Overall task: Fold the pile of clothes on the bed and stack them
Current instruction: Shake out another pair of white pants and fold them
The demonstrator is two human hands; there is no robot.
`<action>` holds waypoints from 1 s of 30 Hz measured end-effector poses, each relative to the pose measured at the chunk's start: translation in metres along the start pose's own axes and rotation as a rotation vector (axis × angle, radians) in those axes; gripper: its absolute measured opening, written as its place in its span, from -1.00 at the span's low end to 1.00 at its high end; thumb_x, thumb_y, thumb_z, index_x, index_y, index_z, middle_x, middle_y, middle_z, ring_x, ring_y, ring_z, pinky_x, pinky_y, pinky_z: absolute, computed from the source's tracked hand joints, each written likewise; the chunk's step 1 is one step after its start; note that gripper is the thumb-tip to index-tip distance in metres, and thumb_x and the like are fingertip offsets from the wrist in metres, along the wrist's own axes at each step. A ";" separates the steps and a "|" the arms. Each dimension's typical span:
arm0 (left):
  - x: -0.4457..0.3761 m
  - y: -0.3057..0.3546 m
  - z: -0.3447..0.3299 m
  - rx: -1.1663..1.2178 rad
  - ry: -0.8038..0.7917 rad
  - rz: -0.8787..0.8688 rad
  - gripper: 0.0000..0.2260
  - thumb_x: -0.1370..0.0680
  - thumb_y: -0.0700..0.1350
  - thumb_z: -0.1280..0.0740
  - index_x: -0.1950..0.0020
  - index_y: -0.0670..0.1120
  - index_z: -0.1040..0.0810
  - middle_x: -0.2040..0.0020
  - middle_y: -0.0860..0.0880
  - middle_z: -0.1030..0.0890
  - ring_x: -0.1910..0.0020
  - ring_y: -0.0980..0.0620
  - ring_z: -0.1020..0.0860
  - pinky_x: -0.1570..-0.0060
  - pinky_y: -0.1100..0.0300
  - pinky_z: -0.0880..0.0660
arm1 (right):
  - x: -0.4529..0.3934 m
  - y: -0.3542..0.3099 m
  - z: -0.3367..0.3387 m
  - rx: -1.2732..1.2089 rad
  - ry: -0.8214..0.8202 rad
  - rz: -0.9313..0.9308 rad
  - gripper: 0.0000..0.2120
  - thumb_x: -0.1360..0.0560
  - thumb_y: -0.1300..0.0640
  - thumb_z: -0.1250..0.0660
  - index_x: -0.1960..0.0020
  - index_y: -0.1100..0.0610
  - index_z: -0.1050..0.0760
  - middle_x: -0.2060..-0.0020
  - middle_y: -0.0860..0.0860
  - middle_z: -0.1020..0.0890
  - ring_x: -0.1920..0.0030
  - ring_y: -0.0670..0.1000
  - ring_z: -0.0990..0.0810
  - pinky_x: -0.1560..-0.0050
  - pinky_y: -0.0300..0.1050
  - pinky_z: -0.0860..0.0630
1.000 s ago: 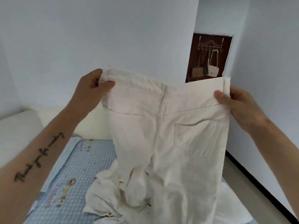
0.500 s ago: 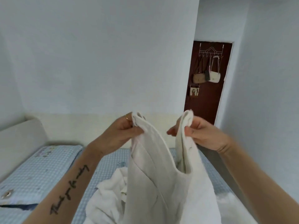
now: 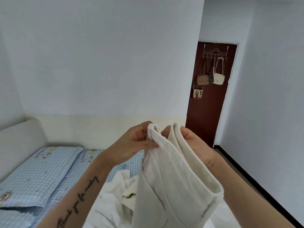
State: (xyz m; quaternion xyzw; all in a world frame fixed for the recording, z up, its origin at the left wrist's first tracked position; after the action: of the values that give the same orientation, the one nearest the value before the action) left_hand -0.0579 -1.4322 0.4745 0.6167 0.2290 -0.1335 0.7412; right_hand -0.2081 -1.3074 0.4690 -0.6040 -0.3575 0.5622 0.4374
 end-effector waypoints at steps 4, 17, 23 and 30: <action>-0.002 0.002 -0.009 -0.012 0.054 0.041 -0.77 -0.46 -0.34 -0.38 0.00 -0.10 -0.45 0.15 0.05 -0.65 0.12 0.11 -0.61 0.11 0.29 -0.52 | 0.003 0.002 -0.006 0.010 0.021 -0.008 -0.79 -0.50 0.14 -0.39 -0.12 0.15 -0.59 -0.01 0.11 -0.66 -0.03 0.05 -0.63 -0.04 -0.09 -0.58; -0.002 -0.036 -0.048 -0.145 0.417 0.142 -0.72 -0.28 -0.06 -0.47 0.03 0.01 -0.60 0.10 0.02 -0.68 0.07 0.03 -0.64 0.04 0.17 -0.56 | 0.019 -0.062 -0.004 0.774 0.162 -0.347 -0.68 -0.52 -0.05 -0.32 0.08 0.24 -0.56 0.30 0.14 -0.57 0.33 -0.03 -0.49 0.22 -0.16 -0.45; -0.023 -0.035 -0.087 -0.155 0.569 0.060 -0.67 -0.28 0.07 -0.46 0.01 0.02 -0.57 0.19 0.02 -0.65 0.20 0.04 -0.60 0.20 0.19 -0.54 | 0.029 -0.091 -0.005 1.349 0.070 -0.352 -0.55 -0.34 -0.29 -0.40 0.15 0.11 -0.57 0.33 -0.02 -0.62 0.32 0.00 -0.56 0.28 -0.04 -0.47; -0.028 -0.044 -0.070 -0.036 0.229 0.165 -0.42 -0.28 0.12 -0.50 -0.22 0.06 -0.36 0.20 0.03 -0.67 0.22 0.05 -0.62 0.16 0.17 -0.54 | 0.055 -0.163 0.016 1.259 0.193 -0.192 -0.90 -0.41 -0.01 -0.46 0.20 0.01 -0.62 0.26 -0.06 -0.66 0.26 -0.13 -0.61 0.25 -0.33 -0.46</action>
State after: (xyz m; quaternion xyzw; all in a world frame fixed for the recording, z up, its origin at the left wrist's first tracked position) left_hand -0.1156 -1.3751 0.4413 0.6313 0.2629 0.0036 0.7296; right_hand -0.2083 -1.1961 0.6005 -0.2448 0.0295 0.5658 0.7869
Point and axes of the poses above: each hand's wrist, its own x-axis away from the middle knuckle, its own z-axis out of the back of the hand, y = z × x, the point moved 1 cm from there along -x, towards the middle knuckle
